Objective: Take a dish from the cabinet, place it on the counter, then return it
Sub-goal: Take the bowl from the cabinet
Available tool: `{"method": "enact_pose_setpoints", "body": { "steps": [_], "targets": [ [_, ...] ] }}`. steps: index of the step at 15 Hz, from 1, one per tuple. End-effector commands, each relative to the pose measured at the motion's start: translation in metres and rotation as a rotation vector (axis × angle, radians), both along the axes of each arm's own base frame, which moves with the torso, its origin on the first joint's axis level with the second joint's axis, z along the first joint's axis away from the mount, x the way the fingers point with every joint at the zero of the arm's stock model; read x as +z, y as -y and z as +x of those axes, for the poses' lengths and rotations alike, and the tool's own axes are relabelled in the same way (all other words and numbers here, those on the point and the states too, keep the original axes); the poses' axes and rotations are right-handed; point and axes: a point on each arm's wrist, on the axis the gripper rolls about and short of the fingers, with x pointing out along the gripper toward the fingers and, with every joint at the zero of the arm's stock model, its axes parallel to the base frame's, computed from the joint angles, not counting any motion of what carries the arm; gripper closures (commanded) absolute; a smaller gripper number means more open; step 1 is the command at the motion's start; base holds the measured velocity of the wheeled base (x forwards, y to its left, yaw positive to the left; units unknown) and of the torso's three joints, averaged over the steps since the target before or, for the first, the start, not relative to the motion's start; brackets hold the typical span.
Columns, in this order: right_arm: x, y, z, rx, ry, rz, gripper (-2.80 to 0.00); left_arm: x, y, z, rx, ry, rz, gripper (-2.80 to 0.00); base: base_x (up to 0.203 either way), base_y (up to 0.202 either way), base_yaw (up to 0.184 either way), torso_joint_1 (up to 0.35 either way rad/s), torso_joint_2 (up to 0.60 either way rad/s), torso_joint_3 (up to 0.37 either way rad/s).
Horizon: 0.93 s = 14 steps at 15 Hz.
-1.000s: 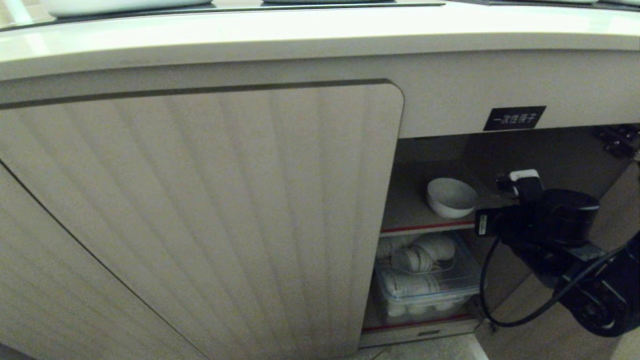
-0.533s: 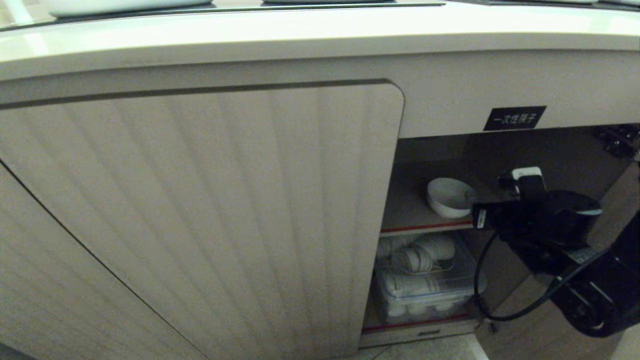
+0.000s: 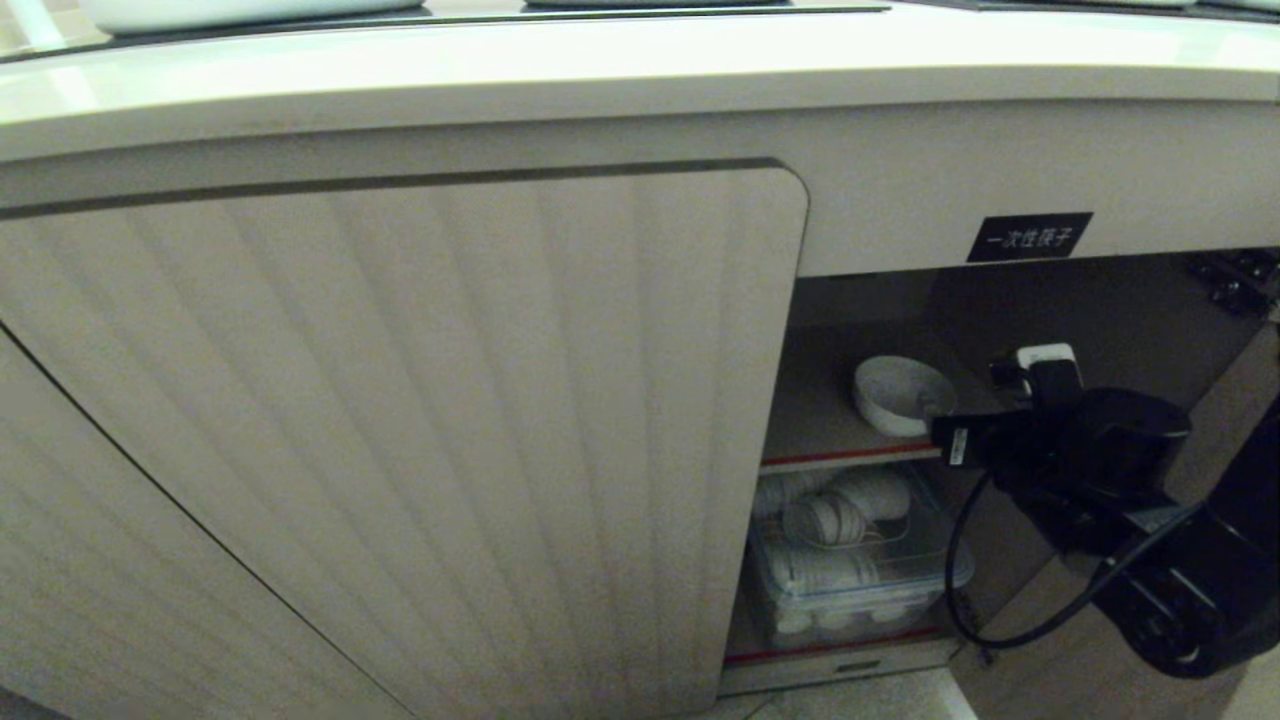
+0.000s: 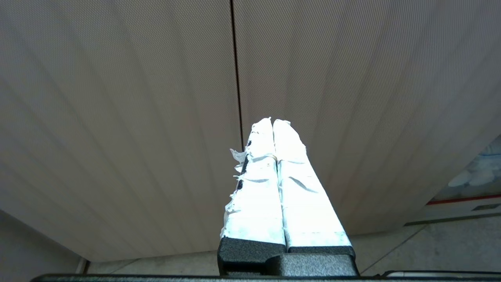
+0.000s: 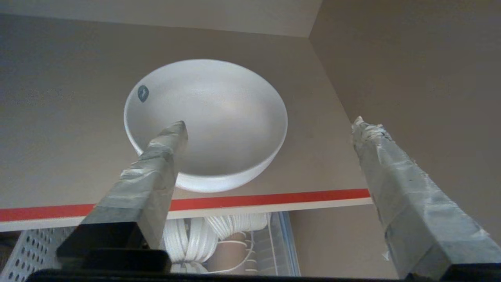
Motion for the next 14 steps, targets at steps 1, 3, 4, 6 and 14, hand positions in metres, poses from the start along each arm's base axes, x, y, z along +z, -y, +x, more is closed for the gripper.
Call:
{"method": "enact_pose_setpoints", "body": {
  "steps": [1, 3, 4, 6, 14],
  "targets": [
    [0.003, 0.0, 0.0, -0.002, 0.038, 0.008, -2.8, 0.0, 0.0, 0.0, 0.0, -0.001, 0.0, 0.0, 0.0, 0.0, 0.0, 0.0, 0.0, 0.0],
    [0.003, 0.0, 0.0, -0.002, 0.038, 0.007, -2.8, 0.0, 0.0, 0.0, 0.0, 0.0, 0.0, 0.0, 0.0, 0.0, 0.0, 0.0, 0.0, 0.0],
    [0.003, 0.0, 0.001, -0.002, 0.038, 0.009, -2.8, 0.0, 0.0, 0.0, 0.0, -0.001, 0.0, 0.0, 0.0, 0.0, 0.0, 0.0, 0.0, 0.0],
    [-0.001, 0.0, 0.003, -0.004, 0.028, 0.007, -2.8, 0.0, 0.0, 0.0, 0.0, 0.0, 0.0, 0.0, 0.0, 0.0, 0.0, 0.0, 0.0, 0.0],
    [0.004, 0.022, 0.011, -0.076, 0.059, 0.025, -2.8, 0.0, 0.0, 0.0, 0.0, -0.001, 0.0, 0.0, 0.0, 0.0, 0.0, 0.0, 0.0, 0.0]
  ]
}}
